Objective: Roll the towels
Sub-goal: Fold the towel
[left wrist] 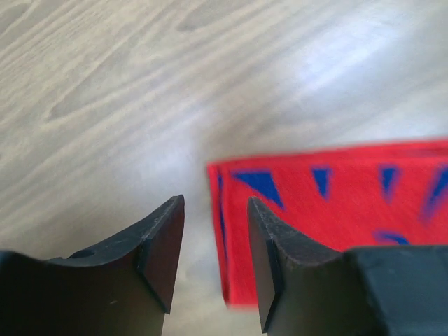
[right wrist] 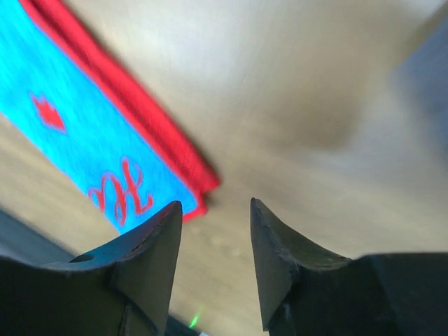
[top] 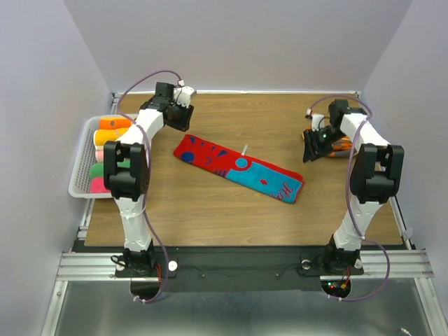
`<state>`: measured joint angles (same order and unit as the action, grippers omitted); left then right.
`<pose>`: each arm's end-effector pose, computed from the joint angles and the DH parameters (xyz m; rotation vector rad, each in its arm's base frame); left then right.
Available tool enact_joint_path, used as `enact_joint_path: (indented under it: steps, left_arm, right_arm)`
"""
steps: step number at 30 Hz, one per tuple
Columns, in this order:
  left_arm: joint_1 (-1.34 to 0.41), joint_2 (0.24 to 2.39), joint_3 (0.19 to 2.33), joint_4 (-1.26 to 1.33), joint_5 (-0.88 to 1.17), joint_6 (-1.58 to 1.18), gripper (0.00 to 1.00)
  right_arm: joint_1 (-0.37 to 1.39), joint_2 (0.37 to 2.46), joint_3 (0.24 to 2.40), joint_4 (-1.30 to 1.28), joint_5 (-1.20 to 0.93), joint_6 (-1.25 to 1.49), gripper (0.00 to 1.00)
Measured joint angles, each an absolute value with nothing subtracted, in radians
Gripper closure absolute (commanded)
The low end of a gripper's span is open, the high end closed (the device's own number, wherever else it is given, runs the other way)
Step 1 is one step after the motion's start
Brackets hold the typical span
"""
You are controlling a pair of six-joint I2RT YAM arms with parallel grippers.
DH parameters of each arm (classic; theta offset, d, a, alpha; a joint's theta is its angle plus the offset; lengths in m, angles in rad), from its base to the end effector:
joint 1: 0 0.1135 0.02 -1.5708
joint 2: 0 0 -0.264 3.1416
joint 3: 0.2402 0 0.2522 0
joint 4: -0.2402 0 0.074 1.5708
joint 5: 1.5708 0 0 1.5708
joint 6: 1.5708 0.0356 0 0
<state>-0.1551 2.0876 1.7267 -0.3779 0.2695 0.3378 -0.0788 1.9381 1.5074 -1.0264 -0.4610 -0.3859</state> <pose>0.4736 -0.0837 0.2397 0.6894 2.1801 -0.2162 0.3745 -0.0137 0.2069 -0.4756 2.8231 0.6162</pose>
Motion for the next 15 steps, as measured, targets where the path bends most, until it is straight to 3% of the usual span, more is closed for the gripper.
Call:
enact_joint_path:
  steps: [3,8,15]
  left_arm:
    - [-0.158,1.927,1.6,-0.374,0.293,0.32,0.5]
    - [-0.2,1.724,1.434,-0.381,0.292,0.261,0.55]
    - [-0.331,1.748,1.272,-0.357,0.267,0.179,0.61]
  right_arm:
    - [-0.077,1.966,1.629,-1.019,-0.463,-0.39,0.7]
    - [-0.06,2.063,1.69,-1.015,-0.472,-0.396,0.78]
    - [0.008,2.148,1.605,-1.021,-0.493,-0.396,0.9]
